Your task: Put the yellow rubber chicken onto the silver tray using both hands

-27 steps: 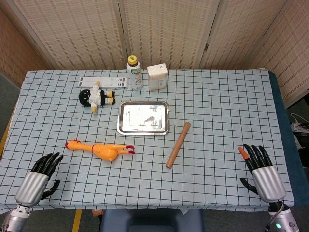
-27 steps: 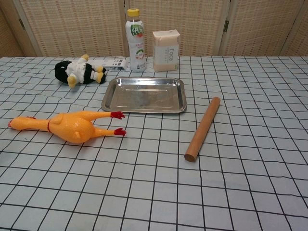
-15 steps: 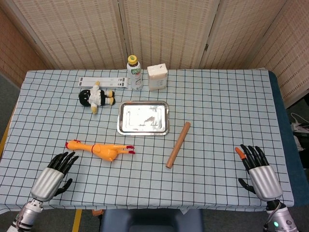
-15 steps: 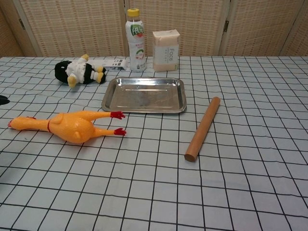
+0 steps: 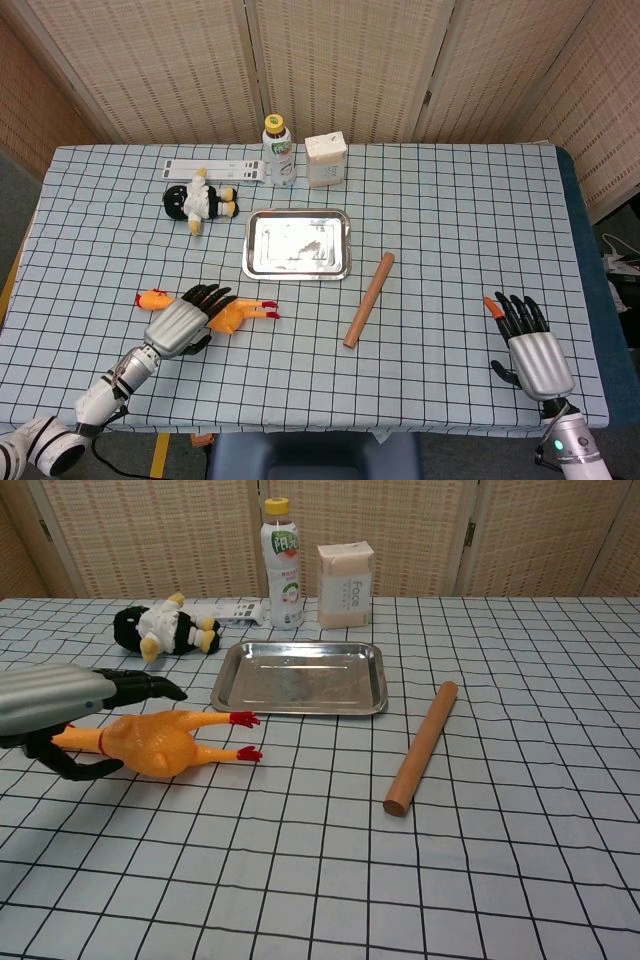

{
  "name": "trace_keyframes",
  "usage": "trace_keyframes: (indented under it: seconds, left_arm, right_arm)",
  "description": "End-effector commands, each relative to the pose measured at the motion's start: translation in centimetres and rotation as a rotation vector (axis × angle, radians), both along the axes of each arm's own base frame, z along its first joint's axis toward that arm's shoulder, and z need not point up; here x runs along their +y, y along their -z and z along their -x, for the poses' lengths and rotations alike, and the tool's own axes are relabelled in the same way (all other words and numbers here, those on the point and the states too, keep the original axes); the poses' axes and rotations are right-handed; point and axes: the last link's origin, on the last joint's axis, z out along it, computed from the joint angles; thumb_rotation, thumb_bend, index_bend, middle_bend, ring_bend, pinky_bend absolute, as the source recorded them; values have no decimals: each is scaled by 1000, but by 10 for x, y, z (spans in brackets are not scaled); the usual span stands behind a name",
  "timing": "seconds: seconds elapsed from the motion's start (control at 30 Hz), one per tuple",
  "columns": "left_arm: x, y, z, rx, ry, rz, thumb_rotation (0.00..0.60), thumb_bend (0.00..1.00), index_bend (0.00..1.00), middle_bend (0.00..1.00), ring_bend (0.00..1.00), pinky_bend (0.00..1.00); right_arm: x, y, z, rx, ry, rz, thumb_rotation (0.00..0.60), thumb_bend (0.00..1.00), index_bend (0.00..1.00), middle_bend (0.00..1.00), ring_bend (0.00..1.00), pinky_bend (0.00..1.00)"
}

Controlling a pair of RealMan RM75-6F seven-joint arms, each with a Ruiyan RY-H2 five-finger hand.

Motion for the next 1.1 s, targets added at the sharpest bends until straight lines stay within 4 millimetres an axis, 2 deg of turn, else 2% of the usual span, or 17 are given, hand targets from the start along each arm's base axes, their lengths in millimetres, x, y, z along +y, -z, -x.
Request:
trace_keyframes:
  seconds: [0.03,0.3,0.6,0.87,1.1]
  left_arm:
    - [18,13,-7,-2,-16,33,600,420,0,0,0,118]
    - [35,23,3,47,-50,48,600,419,0,0,0,118]
    - [36,13,15,51,-85,42,600,417,0,0,0,124]
    - [45,1,37,71,-140,-21,600,416,0,0,0,129]
    - [52,-4,47,67,-175,-39,600,417,0,0,1,135]
  right_arm:
    - [-2,0,1,3,6,4,600,141,0,0,0,0]
    - [-3,-6,2,-7,13,26,600,141,0,0,0,0]
    - [-3,-4,3,-4,18,18,600,141,0,0,0,0]
    - [0,-5,2,-8,15,18,600,141,0,0,0,0]
    - [1,-4,2,-6,15,15,600,141,0,0,0,0]
